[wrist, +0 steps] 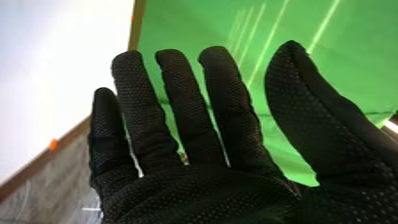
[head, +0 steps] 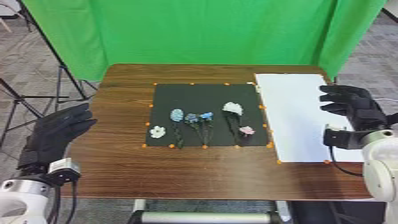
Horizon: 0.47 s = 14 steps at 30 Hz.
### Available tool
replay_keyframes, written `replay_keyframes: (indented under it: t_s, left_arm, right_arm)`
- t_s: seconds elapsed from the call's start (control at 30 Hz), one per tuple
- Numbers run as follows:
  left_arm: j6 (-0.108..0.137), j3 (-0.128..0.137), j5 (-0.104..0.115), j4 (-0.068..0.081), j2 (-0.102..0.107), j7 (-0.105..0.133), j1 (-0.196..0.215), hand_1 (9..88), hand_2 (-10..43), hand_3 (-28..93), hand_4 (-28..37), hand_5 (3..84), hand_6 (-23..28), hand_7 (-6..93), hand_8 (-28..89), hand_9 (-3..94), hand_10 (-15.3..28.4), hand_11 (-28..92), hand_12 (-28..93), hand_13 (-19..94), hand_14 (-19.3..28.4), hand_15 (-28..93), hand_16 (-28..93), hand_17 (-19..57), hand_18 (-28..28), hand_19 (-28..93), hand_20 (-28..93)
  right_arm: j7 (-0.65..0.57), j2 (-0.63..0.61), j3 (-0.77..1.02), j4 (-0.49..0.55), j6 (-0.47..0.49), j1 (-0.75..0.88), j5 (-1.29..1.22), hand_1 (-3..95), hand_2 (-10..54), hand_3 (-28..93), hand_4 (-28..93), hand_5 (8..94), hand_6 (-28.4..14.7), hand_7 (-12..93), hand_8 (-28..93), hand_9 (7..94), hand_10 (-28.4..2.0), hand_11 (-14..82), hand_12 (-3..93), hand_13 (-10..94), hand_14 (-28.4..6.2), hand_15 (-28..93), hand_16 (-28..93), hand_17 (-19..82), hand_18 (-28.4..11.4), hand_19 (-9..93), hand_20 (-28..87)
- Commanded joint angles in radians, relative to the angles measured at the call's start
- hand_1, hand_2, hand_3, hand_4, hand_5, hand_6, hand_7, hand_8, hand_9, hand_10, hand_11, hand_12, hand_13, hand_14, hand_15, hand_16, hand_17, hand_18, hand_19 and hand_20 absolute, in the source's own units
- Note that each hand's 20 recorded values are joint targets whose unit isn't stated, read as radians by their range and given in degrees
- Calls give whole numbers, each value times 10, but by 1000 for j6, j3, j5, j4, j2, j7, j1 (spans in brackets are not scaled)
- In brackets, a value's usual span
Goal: Arrange flowers
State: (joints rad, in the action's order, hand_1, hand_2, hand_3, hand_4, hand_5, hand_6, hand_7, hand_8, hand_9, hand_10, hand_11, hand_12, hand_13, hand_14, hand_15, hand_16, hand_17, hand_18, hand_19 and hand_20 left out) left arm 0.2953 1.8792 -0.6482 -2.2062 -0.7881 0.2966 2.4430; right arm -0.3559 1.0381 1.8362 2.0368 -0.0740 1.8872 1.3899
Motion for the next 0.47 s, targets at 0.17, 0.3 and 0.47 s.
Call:
replay_keyframes:
  t_s: [0.17, 0.3, 0.47]
  left_arm:
    - [30, 37, 29, -21, -14, 86, 128, 279, 39, 820, -126, 456, 123, 118, -84, 378, 210, 317, 81, 269, 269, 532, -105, -100, 210, 549, 114]
    - [47, 26, 44, -20, -6, 119, 138, 280, 38, 820, -128, 455, 123, 118, -84, 378, 210, 317, 81, 269, 270, 533, -105, -100, 211, 550, 114]
    - [55, 6, 51, -17, 8, 144, 128, 278, 38, 820, -131, 455, 123, 120, -84, 378, 211, 318, 82, 270, 271, 536, -105, -100, 211, 550, 114]
  right_arm:
    - [26, 5, 2, 2, 17, 80, -13, 282, 11, 909, -281, 504, -16, 206, -149, 510, -144, 177, 159, 352, -186, 491, 130, 36, -231, 578, 215]
    - [26, 3, 1, -10, 18, 76, -28, 281, 11, 910, -281, 502, -16, 205, -148, 509, -144, 177, 160, 351, -186, 491, 130, 34, -231, 577, 216]
    - [30, -12, -18, -27, 13, 61, -38, 280, 12, 909, -281, 499, -15, 203, -147, 507, -144, 177, 160, 350, -187, 490, 130, 33, -231, 576, 218]
